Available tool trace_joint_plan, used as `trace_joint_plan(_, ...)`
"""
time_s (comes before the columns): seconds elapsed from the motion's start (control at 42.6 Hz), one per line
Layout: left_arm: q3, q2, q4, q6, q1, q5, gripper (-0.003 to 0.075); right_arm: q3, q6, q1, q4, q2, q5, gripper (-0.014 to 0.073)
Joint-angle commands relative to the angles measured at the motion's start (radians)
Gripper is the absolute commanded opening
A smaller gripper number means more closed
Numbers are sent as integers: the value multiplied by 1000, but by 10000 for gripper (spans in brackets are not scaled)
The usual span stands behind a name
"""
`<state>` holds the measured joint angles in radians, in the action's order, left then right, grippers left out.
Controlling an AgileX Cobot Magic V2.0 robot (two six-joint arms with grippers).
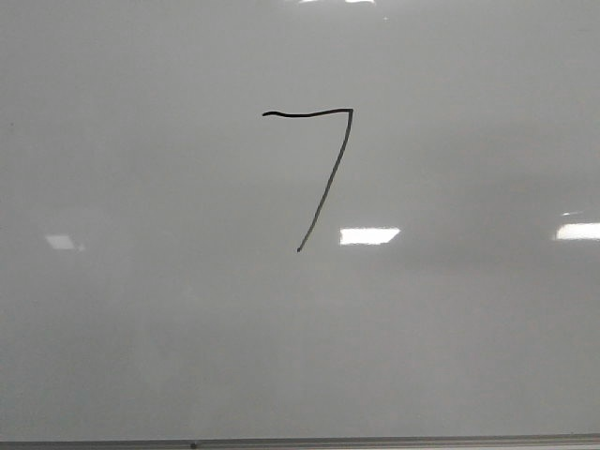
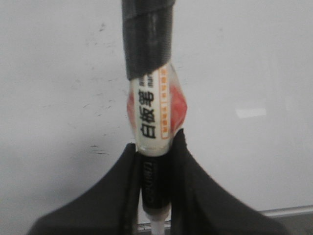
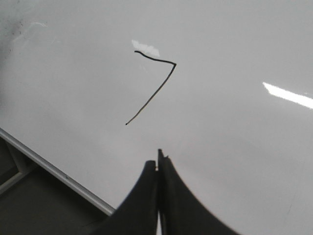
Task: Write number 7 on whiteboard
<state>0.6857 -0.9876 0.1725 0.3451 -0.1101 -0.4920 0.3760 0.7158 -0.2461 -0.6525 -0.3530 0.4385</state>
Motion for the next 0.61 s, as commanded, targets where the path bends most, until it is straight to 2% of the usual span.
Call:
trace_joint_plan(0.0,-31,8,41,-11,-9,179,-20,25,2,7,-25,-1,-70,-67)
trace_joint_plan(0.328,-71,-201,44,-11,-9,534,-20,25,2,7,-25,-1,-65,-68)
trace_joint_plan(0.586,-71,-363,44,-11,-5,622,-20,25,2,7,-25,-1,-65,-68)
